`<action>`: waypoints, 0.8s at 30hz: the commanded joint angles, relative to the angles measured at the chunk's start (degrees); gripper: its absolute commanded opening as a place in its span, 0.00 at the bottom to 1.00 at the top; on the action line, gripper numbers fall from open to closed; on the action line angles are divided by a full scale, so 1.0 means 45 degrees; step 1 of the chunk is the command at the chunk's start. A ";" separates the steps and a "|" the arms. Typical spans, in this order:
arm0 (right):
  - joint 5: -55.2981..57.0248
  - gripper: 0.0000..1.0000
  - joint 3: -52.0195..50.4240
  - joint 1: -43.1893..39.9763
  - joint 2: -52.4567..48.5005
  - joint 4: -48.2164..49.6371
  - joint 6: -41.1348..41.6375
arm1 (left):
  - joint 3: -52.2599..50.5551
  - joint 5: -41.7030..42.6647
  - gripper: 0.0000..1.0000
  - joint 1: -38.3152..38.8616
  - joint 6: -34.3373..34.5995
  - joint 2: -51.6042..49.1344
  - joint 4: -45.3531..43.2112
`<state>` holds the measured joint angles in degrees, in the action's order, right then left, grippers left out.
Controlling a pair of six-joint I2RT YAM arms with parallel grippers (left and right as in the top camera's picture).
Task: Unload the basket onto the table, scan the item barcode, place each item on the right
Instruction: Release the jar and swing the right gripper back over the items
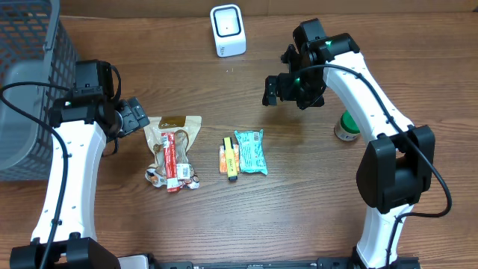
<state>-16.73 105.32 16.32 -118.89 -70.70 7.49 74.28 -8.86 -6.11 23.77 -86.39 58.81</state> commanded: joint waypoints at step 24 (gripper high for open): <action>-0.3109 1.00 -0.0063 0.0019 0.0053 0.0374 -0.0010 | -0.0049 -0.0126 1.00 -0.0019 -0.0049 -0.0073 0.0019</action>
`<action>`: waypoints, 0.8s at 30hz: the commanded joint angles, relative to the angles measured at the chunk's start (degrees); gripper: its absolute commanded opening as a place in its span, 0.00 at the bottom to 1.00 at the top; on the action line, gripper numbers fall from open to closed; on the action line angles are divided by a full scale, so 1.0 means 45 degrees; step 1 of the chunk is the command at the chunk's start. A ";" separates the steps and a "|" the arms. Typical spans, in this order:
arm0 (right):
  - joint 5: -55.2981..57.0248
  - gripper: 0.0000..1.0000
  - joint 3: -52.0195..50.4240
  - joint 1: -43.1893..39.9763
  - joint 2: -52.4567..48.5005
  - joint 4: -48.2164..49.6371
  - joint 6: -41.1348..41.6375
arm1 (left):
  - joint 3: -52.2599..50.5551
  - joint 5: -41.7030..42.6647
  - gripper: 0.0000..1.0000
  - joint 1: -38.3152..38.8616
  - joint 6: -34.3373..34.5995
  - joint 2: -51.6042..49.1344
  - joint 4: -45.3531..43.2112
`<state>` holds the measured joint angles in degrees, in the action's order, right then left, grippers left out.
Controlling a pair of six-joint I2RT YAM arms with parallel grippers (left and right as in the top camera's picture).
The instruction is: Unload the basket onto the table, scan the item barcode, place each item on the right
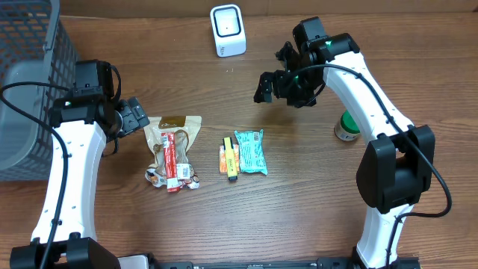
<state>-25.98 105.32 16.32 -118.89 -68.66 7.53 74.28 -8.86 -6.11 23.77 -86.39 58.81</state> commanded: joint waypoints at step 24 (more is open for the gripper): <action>-0.0486 0.38 -0.1273 0.2501 0.0053 -0.0947 0.1005 | -0.0049 -0.0126 1.00 -0.0019 -0.0049 -0.0073 0.0019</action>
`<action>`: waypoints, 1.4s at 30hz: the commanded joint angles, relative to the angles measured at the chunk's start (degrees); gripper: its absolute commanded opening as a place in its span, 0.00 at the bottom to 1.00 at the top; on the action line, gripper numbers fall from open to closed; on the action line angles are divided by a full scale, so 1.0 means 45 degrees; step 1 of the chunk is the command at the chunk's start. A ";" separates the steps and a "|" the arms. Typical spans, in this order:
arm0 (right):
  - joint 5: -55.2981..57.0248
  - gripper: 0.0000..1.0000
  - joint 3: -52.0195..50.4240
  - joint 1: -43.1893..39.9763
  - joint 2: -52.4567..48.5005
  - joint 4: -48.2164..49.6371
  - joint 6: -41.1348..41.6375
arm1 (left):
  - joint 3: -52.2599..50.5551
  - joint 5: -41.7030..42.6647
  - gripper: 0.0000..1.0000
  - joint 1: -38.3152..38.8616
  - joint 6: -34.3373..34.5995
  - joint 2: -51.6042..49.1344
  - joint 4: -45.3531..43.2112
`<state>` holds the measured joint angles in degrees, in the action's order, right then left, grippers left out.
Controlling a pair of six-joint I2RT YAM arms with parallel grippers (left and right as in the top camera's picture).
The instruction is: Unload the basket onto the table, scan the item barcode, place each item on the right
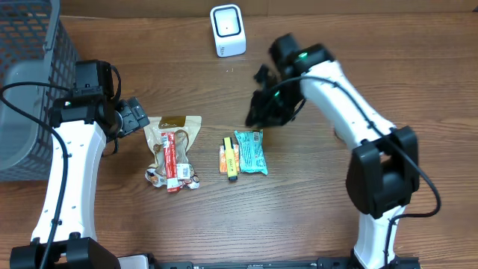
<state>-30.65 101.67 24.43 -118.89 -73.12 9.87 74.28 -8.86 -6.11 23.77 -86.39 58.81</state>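
A white barcode scanner [227, 30] stands at the back of the table. In the middle lie a teal snack packet [251, 152] and, beside it on the left, a thin yellow-orange bar [228, 158]. Further left is a tan snack bag with a red stick [173, 149]. My right gripper [258, 113] hangs just behind the teal packet's far end. It is blurred by motion, so its jaws cannot be read. My left gripper [139, 116] rests open beside the tan bag's left edge, holding nothing.
A grey mesh basket [30, 82] fills the back left corner. The right arm [340, 93] stretches across the right half of the table and covers what lies under it.
My right gripper has moved forward and to the left, from near the scanner's right to just behind the teal packet. The green-lidded jar at the right is now hidden. The left arm is unchanged.
My right gripper first hung high at the back right, a green-lidded jar visible beside its arm. Then it had shifted slightly left. Now it is lower, over the far end of the teal packet. The items and my left arm stayed put throughout.
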 commanded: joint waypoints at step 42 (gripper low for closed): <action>0.2905 0.22 -0.2715 0.3089 0.2278 0.1209 0.3045 | -0.0049 -0.0126 1.00 -0.0019 -0.0049 -0.0073 0.0019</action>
<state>-16.84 89.12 40.05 -116.18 -67.90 24.27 74.28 -8.86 -6.11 23.77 -86.39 58.81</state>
